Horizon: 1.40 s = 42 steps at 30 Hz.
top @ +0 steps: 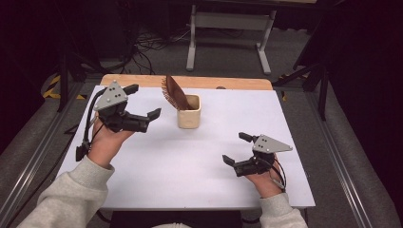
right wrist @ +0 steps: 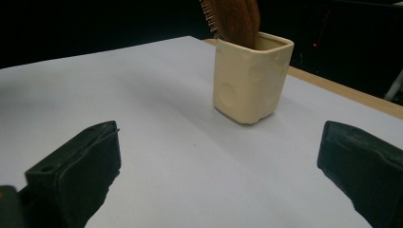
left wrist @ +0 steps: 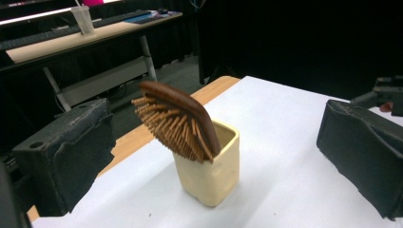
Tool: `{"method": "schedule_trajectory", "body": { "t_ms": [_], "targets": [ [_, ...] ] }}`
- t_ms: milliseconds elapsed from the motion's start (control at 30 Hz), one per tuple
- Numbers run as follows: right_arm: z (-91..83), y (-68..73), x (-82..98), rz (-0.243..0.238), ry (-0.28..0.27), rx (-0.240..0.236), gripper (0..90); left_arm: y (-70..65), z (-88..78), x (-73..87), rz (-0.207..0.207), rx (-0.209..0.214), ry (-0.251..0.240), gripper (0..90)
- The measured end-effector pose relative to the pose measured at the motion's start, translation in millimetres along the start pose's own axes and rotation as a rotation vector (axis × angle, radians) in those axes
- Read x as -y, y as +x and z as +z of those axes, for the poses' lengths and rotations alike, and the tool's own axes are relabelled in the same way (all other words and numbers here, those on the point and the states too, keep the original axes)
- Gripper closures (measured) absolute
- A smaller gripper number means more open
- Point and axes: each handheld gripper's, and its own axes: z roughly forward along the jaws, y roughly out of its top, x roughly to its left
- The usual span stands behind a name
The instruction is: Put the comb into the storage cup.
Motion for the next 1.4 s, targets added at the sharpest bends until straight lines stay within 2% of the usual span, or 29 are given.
{"method": "schedule_trajectory", "body": {
  "t_ms": [133, 200, 333, 367, 467, 500, 667, 733, 800, 933, 967, 1000, 1100, 1333, 1400],
  "targets": [
    [0.0, 0.2, -0.2, -0.005, -0.003, -0.002, 1.3, -0.1, -9.7, 12.9, -0.026, 0.011, -0.003, 0.3],
    [-0.3, 0.3, -0.2, -0.007, -0.004, -0.004, 1.2, -0.5, -12.6, 17.5, -0.031, 0.008, -0.002, 0.3],
    [-0.6, 0.2, -0.3, -0.012, -0.006, -0.007, 1.2, 0.9, -21.5, 37.7, -0.049, 0.004, -0.004, 0.3],
    [-0.4, 0.3, -0.2, -0.011, -0.005, -0.011, 1.3, 0.9, -21.5, 37.7, -0.049, 0.004, -0.004, 0.3],
    [-0.7, 0.7, -0.1, -0.02, -0.008, -0.015, 1.3, 3.6, -27.1, 56.4, -0.094, 0.014, -0.021, 0.3],
    [-0.8, 0.7, -0.1, -0.02, -0.01, -0.014, 1.2, 4.0, -28.1, 59.4, -0.098, 0.014, -0.022, 0.3],
    [-1.3, 0.4, 0.4, -0.022, -0.011, -0.016, 1.2, 6.0, -34.3, 80.6, -0.111, 0.012, -0.025, 0.3],
    [-1.5, 0.2, 0.7, -0.022, -0.014, -0.017, 1.2, 6.1, -35.4, 83.5, -0.109, 0.011, -0.021, 0.3],
    [-1.5, 0.2, 0.9, -0.025, -0.014, -0.019, 1.2, 6.4, -39.0, 94.9, -0.095, 0.004, -0.012, 0.3],
    [-1.3, 0.9, 1.8, -0.026, -0.015, -0.023, 1.2, 7.4, -42.5, 106.6, -0.113, 0.013, -0.004, 0.3],
    [-1.6, 1.4, 2.7, -0.028, -0.015, -0.023, 1.2, 8.9, -46.8, 117.5, -0.117, 0.005, -0.008, 0.3],
    [-1.9, 1.4, 3.2, -0.029, -0.011, -0.022, 1.2, 8.9, -46.8, 117.5, -0.117, 0.005, -0.008, 0.3],
    [-2.1, 1.0, 4.4, -0.023, -0.013, -0.022, 1.2, 10.5, -50.9, 130.7, -0.128, -0.012, -0.022, 0.3],
    [-1.4, 0.9, 6.0, -0.023, -0.009, -0.023, 1.2, 8.7, -49.5, 148.5, -0.135, -0.021, 0.008, 0.3],
    [-1.1, 0.3, 6.8, -0.022, -0.008, -0.024, 1.2, 7.7, -47.9, 156.5, -0.147, -0.008, 0.024, 0.3]
  ]
}}
